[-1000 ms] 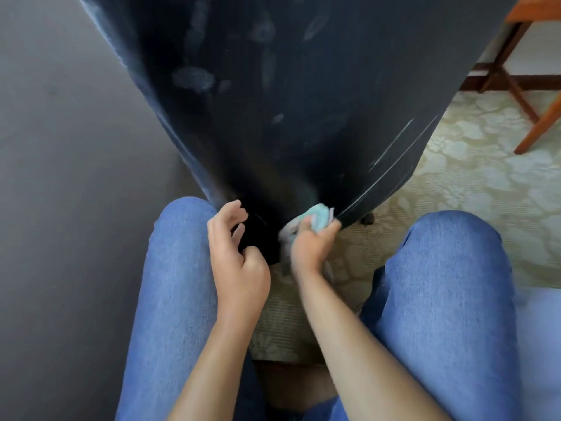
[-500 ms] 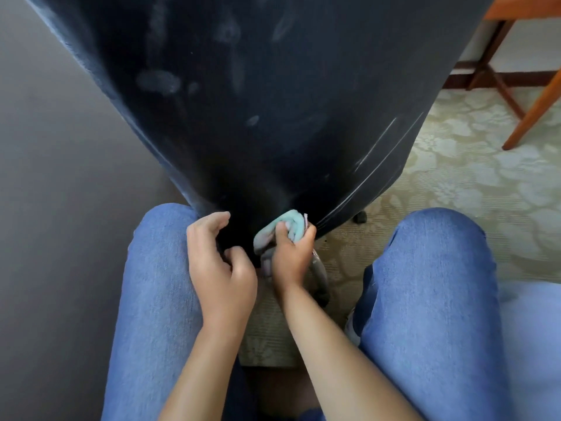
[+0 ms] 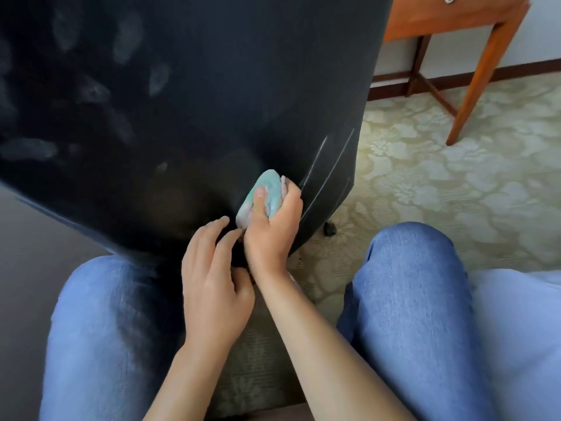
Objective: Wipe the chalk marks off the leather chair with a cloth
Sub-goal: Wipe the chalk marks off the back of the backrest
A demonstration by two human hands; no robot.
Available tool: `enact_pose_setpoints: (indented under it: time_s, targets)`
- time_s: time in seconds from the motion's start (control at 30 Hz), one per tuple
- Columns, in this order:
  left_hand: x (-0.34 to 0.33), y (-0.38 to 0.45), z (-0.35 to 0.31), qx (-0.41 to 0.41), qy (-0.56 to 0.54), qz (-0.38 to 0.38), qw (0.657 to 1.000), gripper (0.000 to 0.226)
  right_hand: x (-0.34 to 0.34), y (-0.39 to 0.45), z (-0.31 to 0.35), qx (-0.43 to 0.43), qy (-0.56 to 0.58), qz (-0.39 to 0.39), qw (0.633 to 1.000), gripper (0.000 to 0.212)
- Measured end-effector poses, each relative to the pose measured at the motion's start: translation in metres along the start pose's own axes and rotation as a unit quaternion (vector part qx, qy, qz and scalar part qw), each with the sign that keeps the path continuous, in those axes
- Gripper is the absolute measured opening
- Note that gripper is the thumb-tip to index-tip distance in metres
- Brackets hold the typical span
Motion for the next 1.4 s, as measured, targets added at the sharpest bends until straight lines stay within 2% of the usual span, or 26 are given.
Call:
enact_pose_setpoints:
  time_s: [0.17,0.3,0.4,0.5,0.6,0.7,0.8,0.87,0.93,1.0,1.1,1.17,1.2,1.23,1.3,1.37,1.4]
  targets:
    - [-0.001,0.014,0.004,-0.105,0.107,0.034,0.988,0.062,0.036,0.101,0.005,-0.044,0.020,-0.079,0.996,0.036]
    - [-0.008,0.014,0.007,-0.135,0.170,0.044,0.975,0.068,0.062,0.170,0.007,-0.056,-0.050,-0.019,0.997,0.032]
    - [-0.015,0.017,0.004,-0.142,0.179,0.045,0.973,0.068,0.056,0.133,-0.016,-0.038,-0.069,0.009,0.997,0.033]
    - [-0.019,0.018,0.004,-0.130,0.194,0.032,0.972,0.069,0.052,0.065,-0.050,-0.026,-0.075,0.072,0.994,0.034]
    - [-0.018,0.015,0.007,-0.112,0.207,0.011,0.972,0.069,0.054,0.065,-0.060,-0.044,-0.070,0.095,0.992,0.045]
    - [-0.017,0.012,0.010,-0.091,0.224,-0.011,0.970,0.068,0.056,0.114,-0.044,-0.043,-0.034,0.029,0.998,0.053]
    - [-0.017,0.012,0.014,-0.075,0.244,-0.019,0.967,0.069,0.063,0.169,-0.020,-0.038,-0.019,-0.024,0.999,0.048]
    - [-0.019,0.010,0.015,-0.067,0.251,-0.024,0.965,0.070,0.065,0.179,-0.010,-0.012,-0.005,-0.038,0.999,0.043]
    - [-0.023,0.007,0.016,-0.054,0.254,-0.038,0.965,0.069,0.059,0.154,-0.014,0.007,-0.020,-0.052,0.998,0.044]
    - [-0.027,0.006,0.018,-0.037,0.255,-0.053,0.965,0.068,0.047,0.102,-0.035,0.013,-0.051,-0.027,0.998,0.050]
    - [-0.030,0.005,0.024,-0.003,0.251,-0.071,0.965,0.066,0.040,0.027,-0.067,0.008,-0.104,0.091,0.990,0.043]
    - [-0.029,0.005,0.029,0.008,0.249,-0.077,0.966,0.067,0.044,0.018,-0.072,-0.004,-0.130,0.145,0.981,0.039]
    - [-0.028,0.004,0.032,0.011,0.248,-0.073,0.966,0.068,0.046,0.027,-0.070,-0.008,-0.122,0.144,0.982,0.038]
    - [-0.027,0.003,0.035,0.013,0.247,-0.066,0.967,0.069,0.050,0.043,-0.065,-0.006,-0.096,0.120,0.988,0.037]
    - [-0.024,0.001,0.043,0.018,0.241,-0.050,0.969,0.072,0.061,0.092,-0.051,0.008,-0.034,0.014,0.999,0.040]
    - [-0.022,0.000,0.047,0.030,0.236,-0.036,0.970,0.075,0.079,0.148,-0.039,0.011,-0.019,-0.079,0.997,0.045]
    - [-0.022,0.000,0.048,0.035,0.234,-0.026,0.971,0.076,0.089,0.172,-0.037,0.013,-0.028,-0.098,0.995,0.045]
Point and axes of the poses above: each hand's wrist, its own y-axis towards the middle knuckle, its own x-axis out of the back of the hand, z = x × y, the point moved 1 cm from there along y, towards the middle knuckle, and after that the axes turned 5 degrees about z, right-handed, at the moved point
